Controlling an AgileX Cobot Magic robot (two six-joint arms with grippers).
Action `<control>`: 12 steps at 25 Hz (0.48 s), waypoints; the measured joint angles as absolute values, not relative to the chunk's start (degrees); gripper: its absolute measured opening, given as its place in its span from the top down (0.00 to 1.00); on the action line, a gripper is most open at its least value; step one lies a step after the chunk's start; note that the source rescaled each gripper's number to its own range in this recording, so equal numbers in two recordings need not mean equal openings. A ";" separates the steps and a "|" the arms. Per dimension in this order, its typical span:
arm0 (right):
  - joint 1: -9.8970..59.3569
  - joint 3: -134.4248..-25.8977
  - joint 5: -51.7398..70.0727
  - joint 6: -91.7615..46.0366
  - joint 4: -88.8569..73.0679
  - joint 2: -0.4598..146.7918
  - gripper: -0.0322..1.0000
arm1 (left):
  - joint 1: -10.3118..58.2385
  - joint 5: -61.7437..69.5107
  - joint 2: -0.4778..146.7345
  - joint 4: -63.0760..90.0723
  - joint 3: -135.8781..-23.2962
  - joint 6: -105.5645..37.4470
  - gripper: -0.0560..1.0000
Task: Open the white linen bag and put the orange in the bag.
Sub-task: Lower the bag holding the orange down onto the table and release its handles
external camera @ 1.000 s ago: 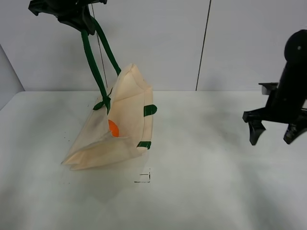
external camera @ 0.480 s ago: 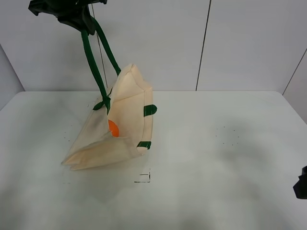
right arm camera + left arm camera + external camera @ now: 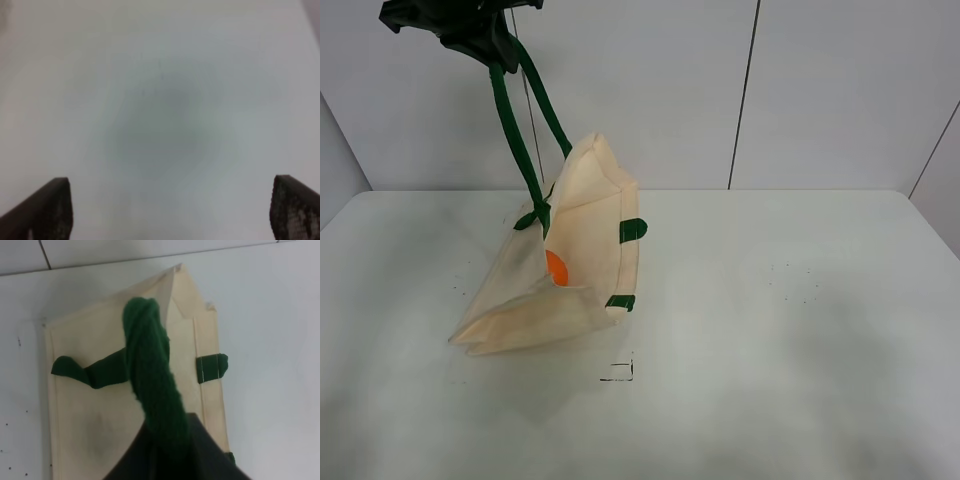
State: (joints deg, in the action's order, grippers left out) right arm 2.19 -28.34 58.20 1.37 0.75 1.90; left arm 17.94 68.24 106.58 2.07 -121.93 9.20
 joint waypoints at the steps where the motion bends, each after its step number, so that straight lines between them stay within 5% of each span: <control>1: 2.19 -28.34 58.29 1.37 0.75 0.50 0.14 | 17.94 68.24 106.58 2.12 -121.77 9.20 0.95; 12: 2.19 -28.34 58.35 1.37 0.75 -0.18 0.14 | 18.73 66.81 116.32 6.81 -121.55 9.20 0.91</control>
